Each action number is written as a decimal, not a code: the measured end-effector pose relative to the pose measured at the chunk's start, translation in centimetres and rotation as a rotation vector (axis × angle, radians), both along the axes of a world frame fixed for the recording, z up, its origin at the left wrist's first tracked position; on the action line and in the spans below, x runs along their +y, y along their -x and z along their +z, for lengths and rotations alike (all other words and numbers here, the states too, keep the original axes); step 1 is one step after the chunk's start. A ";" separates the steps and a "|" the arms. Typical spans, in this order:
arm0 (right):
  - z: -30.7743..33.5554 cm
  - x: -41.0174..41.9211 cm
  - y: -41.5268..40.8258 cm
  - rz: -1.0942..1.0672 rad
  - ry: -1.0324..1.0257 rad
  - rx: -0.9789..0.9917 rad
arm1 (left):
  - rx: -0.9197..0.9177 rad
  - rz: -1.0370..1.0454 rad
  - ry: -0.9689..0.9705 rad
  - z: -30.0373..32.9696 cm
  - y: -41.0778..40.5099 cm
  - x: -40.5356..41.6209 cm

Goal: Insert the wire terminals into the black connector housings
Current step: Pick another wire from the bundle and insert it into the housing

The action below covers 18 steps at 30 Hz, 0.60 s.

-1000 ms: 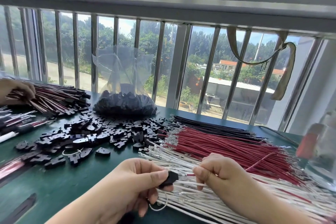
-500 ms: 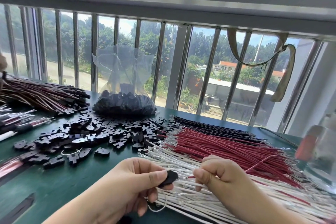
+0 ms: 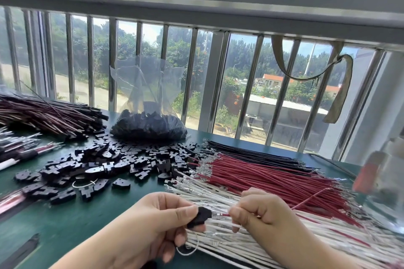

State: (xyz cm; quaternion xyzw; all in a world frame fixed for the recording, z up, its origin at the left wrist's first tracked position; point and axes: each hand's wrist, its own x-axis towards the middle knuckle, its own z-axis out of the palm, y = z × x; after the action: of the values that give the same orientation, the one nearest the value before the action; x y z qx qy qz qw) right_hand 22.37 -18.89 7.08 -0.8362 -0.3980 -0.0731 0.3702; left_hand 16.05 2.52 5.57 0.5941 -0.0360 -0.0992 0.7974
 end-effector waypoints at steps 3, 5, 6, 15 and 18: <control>-0.4 -0.3 -0.1 -0.032 0.046 -0.164 | -0.014 0.028 -0.121 -0.1 -0.1 0.0; -0.4 -0.5 0.1 -0.033 0.099 -0.295 | -0.025 0.054 -0.183 -0.3 -0.1 0.0; -0.3 -0.5 0.3 -0.031 0.116 -0.344 | -0.019 0.056 -0.175 -0.3 -0.1 0.1; 0.3 0.1 0.9 0.017 0.063 -0.227 | -0.035 0.006 -0.074 0.0 0.3 -0.7; 0.3 0.5 0.9 0.042 0.063 -0.093 | -0.067 0.105 -0.027 0.2 0.3 -1.3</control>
State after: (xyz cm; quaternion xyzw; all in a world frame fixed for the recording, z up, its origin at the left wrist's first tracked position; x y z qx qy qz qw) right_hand 21.51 -18.44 7.38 -0.8347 -0.4343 -0.0917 0.3260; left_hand 15.71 1.23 5.79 0.6090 -0.0302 -0.0378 0.7917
